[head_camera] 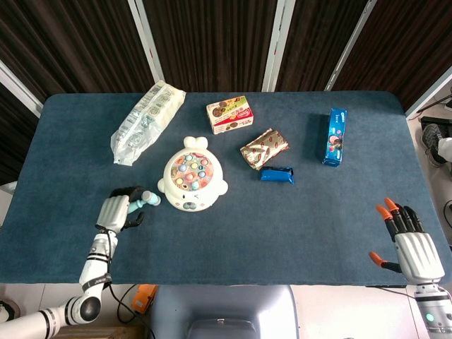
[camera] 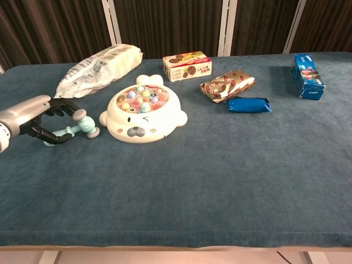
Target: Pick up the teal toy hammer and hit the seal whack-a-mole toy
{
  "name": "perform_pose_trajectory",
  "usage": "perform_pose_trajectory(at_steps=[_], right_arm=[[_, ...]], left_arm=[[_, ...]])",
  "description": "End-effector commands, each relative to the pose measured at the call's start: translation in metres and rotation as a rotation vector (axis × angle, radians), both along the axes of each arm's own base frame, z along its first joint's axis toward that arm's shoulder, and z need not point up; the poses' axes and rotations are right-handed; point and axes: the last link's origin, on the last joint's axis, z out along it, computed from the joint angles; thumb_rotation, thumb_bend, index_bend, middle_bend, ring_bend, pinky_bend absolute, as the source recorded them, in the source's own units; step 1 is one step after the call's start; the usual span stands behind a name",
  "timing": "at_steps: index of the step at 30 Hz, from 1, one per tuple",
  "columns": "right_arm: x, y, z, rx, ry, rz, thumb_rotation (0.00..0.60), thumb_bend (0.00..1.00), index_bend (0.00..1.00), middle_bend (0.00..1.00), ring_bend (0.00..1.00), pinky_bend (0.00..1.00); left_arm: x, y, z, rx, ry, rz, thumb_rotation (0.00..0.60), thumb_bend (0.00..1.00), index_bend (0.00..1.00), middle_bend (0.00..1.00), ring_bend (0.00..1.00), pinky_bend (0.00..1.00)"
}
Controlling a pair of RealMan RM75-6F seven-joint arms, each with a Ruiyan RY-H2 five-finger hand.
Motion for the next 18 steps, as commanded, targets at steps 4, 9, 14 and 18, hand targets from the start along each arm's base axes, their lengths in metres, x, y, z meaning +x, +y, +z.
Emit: perform_pose_trajectory(at_steps=[4,9,14,18], right_arm=[[-0.001,-0.001,0.000,0.001,0.002,-0.003,0.600,0.31,0.00,0.00,0.00,0.00],[-0.001,-0.001,0.000,0.003,0.000,-0.003,0.600,0.31,0.00,0.00,0.00,0.00],[0.000,0.000,0.002,0.000,-0.005,-0.001,0.600,0.31,0.00,0.00,0.00,0.00],[-0.001,0.001,0.003,-0.003,-0.005,-0.003,0.600,0.31,0.00,0.00,0.00,0.00]], left_arm=[[0.005,0.006,-0.010,-0.020,-0.016,0.025,0.600,0.37,0.23,0.22,0.18,0.17],[0.010,0.012,-0.018,-0.017,-0.012,0.031,0.600,0.37,0.27,0.23,0.18,0.17],[0.011,0.019,-0.022,-0.019,-0.010,0.055,0.600,0.37,0.28,0.25,0.20,0.18],[0.011,0.021,-0.022,-0.010,-0.012,0.063,0.600,0.37,0.31,0.29,0.24,0.20]])
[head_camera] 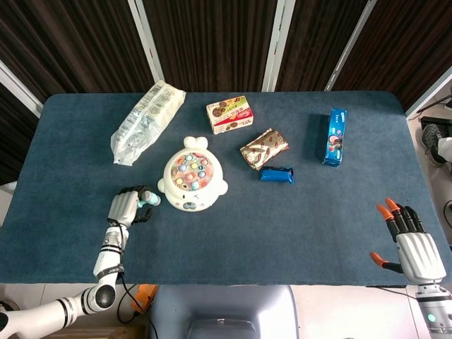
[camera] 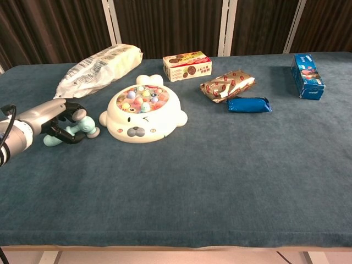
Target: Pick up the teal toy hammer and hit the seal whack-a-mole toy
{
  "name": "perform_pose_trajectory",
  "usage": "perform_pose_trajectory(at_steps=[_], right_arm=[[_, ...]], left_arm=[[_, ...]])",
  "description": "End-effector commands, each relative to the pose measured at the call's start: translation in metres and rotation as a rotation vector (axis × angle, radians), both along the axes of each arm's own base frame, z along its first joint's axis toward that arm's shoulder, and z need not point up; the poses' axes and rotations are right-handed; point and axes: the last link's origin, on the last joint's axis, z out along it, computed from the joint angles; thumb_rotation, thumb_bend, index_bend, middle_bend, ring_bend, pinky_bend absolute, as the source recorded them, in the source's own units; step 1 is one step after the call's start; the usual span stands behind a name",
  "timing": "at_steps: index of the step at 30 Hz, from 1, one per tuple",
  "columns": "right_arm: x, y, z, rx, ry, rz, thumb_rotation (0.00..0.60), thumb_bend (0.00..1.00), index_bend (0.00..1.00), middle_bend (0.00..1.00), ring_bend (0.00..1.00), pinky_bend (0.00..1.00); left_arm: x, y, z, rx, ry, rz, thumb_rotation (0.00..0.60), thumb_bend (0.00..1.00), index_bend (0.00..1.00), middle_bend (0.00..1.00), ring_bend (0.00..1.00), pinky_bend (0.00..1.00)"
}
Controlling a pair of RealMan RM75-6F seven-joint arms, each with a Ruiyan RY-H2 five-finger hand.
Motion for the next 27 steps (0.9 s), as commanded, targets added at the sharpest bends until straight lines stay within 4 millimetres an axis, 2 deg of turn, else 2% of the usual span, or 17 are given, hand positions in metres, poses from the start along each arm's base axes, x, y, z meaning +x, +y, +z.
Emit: perform_pose_trajectory(at_steps=[1,27], right_arm=[[-0.0002,0.0003,0.0006,0.000,0.000,-0.001,0.600,0.31,0.00,0.00,0.00,0.00],[0.0006,0.0009,0.0008,-0.004,-0.003,0.006,0.600,0.31,0.00,0.00,0.00,0.00]], left_arm=[[-0.0004,0.0010,0.0004,0.005,0.003,0.002,0.600,0.37,0.31,0.29,0.24,0.20],[-0.0061,0.0079,0.0009,0.017,0.028,0.025,0.600,0.42,0.41,0.41,0.36,0.27]])
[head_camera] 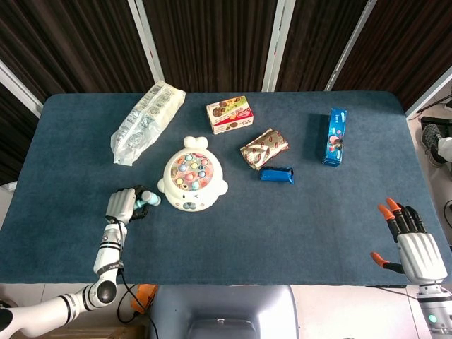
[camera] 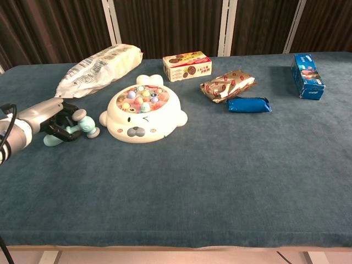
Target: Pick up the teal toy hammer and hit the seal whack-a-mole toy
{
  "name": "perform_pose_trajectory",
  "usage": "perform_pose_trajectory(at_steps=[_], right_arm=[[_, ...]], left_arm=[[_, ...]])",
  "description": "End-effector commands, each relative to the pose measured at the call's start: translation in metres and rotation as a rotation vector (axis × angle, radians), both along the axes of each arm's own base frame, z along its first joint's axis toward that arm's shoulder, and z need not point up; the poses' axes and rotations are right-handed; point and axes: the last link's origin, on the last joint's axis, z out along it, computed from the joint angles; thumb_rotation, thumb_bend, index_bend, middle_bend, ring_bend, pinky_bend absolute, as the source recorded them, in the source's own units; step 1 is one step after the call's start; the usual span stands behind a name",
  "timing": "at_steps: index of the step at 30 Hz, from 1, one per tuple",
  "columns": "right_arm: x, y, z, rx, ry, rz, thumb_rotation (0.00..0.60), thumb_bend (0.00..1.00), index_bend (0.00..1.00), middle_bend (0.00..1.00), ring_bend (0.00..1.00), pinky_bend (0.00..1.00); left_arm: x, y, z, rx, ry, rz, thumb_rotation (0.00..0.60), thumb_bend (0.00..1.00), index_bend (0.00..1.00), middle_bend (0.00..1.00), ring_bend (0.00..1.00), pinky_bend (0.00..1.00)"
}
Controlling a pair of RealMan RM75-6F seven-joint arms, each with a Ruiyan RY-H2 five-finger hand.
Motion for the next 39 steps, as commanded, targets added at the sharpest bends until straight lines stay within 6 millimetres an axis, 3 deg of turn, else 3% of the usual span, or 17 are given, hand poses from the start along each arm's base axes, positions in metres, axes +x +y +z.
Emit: perform_pose_trajectory(at_steps=[1,23,39], right_arm=[[0.0001,0.0002,0.0001,0.000,0.000,0.000,0.600,0.31,0.00,0.00,0.00,0.00],[-0.0002,-0.0002,-0.0006,0.001,0.004,-0.001,0.600,0.31,0.00,0.00,0.00,0.00],[0.0000,-0.0002,-0.0008,0.002,0.003,-0.001,0.600,0.31,0.00,0.00,0.00,0.00]], left_arm=[[0.0002,0.0002,-0.0003,0.000,0.000,0.001,0.600,0.43,0.41,0.42,0.36,0.27],[-0.0004,0.0004,-0.0009,-0.007,0.010,0.004,0.600,0.50,0.47,0.49,0.43,0.30],[0.0020,-0.0009,0.0057,0.096,-0.003,-0.014,0.600,0.65,0.64,0.67,0.54,0.46]])
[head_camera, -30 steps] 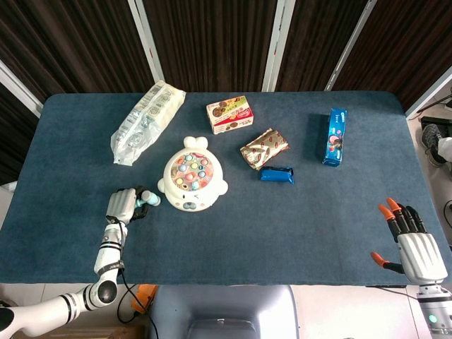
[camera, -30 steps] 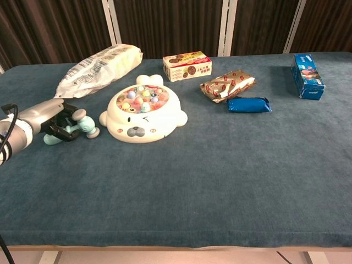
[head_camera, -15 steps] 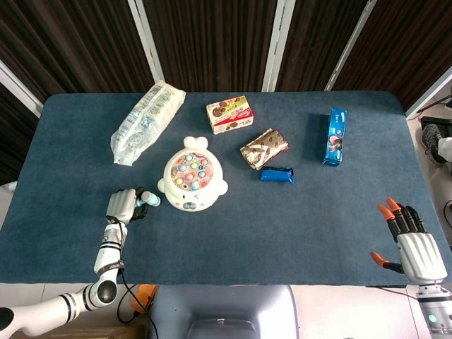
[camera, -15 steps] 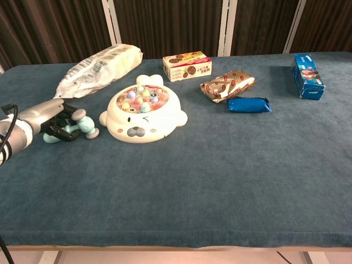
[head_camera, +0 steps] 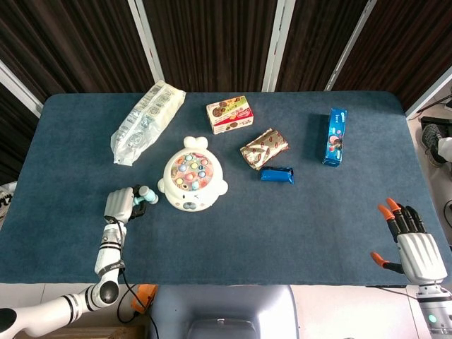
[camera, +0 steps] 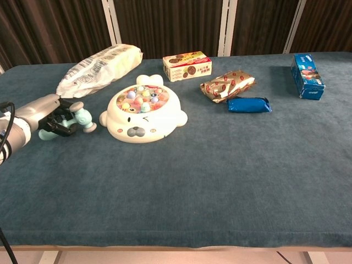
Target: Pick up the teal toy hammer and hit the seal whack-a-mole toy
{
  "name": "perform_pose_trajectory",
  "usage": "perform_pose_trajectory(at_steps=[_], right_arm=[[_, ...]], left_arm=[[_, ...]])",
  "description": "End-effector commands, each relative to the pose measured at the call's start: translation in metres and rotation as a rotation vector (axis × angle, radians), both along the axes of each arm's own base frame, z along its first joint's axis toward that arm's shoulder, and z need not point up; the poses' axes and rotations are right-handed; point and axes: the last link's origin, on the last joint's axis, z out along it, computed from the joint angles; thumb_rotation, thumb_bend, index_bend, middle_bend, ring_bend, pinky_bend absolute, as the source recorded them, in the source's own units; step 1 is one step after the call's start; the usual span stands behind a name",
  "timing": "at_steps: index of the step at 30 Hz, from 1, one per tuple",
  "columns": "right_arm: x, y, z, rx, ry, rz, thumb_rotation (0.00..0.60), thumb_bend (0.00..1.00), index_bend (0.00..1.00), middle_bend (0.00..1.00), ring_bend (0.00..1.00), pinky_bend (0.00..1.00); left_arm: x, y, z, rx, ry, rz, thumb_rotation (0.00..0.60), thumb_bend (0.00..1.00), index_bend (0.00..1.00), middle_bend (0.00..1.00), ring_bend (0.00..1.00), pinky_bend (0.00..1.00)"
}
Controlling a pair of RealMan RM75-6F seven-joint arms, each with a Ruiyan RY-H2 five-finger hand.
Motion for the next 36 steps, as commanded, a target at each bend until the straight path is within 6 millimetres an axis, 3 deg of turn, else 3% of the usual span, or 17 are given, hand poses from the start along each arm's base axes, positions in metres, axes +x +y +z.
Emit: perform_pose_trajectory(at_steps=[1,3,8,14,25,36], right_arm=[[0.000,0.000,0.000,0.001,0.001,0.000,0.600,0.31,0.00,0.00,0.00,0.00],[0.000,0.000,-0.001,0.004,0.002,0.000,0.600,0.31,0.00,0.00,0.00,0.00],[0.000,0.000,-0.001,0.005,0.004,0.000,0.600,0.31,0.00,0.00,0.00,0.00],[0.000,0.001,-0.002,0.013,0.007,0.000,0.600,0.31,0.00,0.00,0.00,0.00],[0.002,0.002,-0.003,0.022,0.007,0.007,0.600,0.31,0.00,0.00,0.00,0.00],[0.004,0.003,-0.003,0.032,-0.001,0.019,0.600,0.31,0.00,0.00,0.00,0.00]], left_arm=[[0.001,-0.002,0.003,0.043,-0.007,-0.023,0.600,0.66,0.64,0.67,0.55,0.47],[0.002,-0.004,0.006,0.073,-0.017,-0.043,0.600,0.67,0.64,0.68,0.55,0.49],[0.004,-0.008,0.011,0.130,-0.033,-0.086,0.600,0.70,0.63,0.73,0.59,0.66],[0.010,-0.014,0.020,0.221,-0.048,-0.181,0.600,0.75,0.63,0.80,0.78,0.99],[0.040,-0.030,0.036,0.251,-0.182,-0.348,0.600,0.80,0.62,0.84,0.89,1.00],[0.096,-0.010,0.021,0.199,-0.021,-0.364,0.600,0.82,0.62,0.87,0.95,1.00]])
